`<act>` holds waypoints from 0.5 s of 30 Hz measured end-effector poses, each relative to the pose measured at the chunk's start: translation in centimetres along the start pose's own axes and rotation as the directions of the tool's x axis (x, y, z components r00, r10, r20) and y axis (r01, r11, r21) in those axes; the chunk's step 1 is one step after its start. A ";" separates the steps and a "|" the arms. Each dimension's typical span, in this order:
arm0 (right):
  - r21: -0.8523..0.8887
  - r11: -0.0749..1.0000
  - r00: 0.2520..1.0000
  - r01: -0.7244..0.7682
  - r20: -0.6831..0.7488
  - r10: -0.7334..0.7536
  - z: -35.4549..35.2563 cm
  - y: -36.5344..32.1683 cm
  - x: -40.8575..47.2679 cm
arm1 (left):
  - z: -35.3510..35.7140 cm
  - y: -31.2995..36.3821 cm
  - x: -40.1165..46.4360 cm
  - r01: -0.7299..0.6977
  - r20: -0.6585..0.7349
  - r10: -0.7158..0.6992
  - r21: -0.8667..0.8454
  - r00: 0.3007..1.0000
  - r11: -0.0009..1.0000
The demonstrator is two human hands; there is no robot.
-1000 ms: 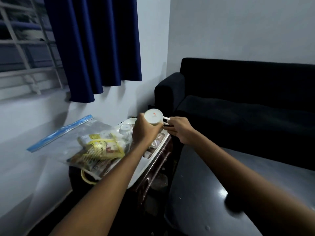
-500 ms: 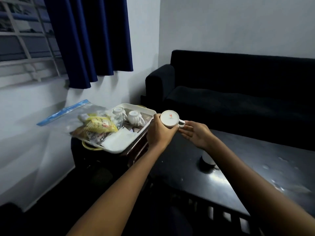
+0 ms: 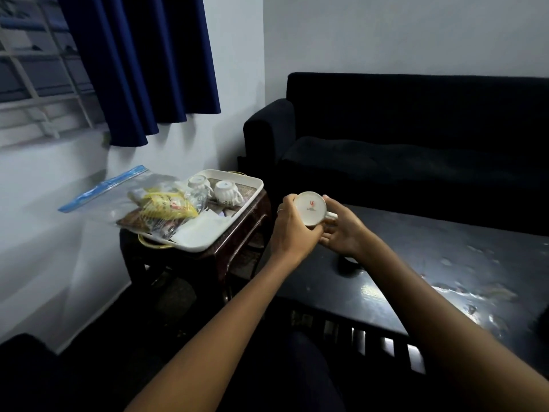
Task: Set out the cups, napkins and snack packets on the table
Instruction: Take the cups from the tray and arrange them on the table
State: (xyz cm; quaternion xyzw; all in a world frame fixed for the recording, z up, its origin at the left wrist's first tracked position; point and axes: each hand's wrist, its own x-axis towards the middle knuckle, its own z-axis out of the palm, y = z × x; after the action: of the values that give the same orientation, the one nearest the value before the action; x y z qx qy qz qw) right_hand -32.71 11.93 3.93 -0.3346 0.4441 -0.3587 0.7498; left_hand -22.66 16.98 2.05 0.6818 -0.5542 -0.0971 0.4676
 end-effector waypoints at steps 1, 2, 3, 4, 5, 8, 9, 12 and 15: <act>0.004 1.000 1.000 -0.001 -0.006 0.001 -0.3 0.0 0.0 | 0.0 0.0 -0.2 -0.012 0.031 0.012 -0.014 0.999 1.000; 0.010 1.000 1.000 0.001 -0.008 -0.001 -0.6 0.1 0.0 | -0.1 0.0 -0.3 -0.003 0.058 0.005 -0.043 0.998 0.999; 0.016 1.000 1.000 0.006 -0.005 -0.006 -0.9 0.1 -0.1 | -0.2 0.0 -0.3 0.028 0.084 -0.020 -0.087 0.996 0.996; 0.017 1.000 1.000 0.015 0.003 -0.015 -1.2 0.2 -0.1 | -0.4 0.1 -0.3 0.072 0.108 -0.057 -0.138 0.992 0.988; 0.011 1.000 1.000 0.030 0.008 -0.030 -1.4 0.3 -0.1 | -0.5 0.1 -0.1 0.120 0.130 -0.096 -0.188 0.987 0.975; -0.030 0.996 0.996 0.088 0.006 -0.088 -2.0 0.5 0.0 | -0.9 0.3 0.4 0.224 0.126 -0.196 -0.280 0.973 0.933; -0.045 0.994 0.995 0.101 0.008 -0.101 -2.2 0.5 -0.1 | -1.0 0.3 0.7 0.246 0.114 -0.222 -0.294 0.968 0.924; -0.074 0.988 0.990 0.135 0.048 -0.132 -2.5 0.3 -0.4 | -1.1 0.4 1.3 0.293 0.099 -0.276 -0.314 0.956 0.903; -0.137 0.967 0.973 0.215 0.116 -0.200 -3.0 0.3 -0.6 | -1.3 0.4 1.7 0.363 0.169 -0.323 -0.339 0.931 0.868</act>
State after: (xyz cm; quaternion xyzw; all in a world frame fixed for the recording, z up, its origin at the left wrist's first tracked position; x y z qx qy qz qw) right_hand -35.60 12.00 2.79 -0.4520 0.3937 -0.3837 0.7025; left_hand -21.49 16.28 3.68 0.6643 -0.4206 -0.3162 0.5308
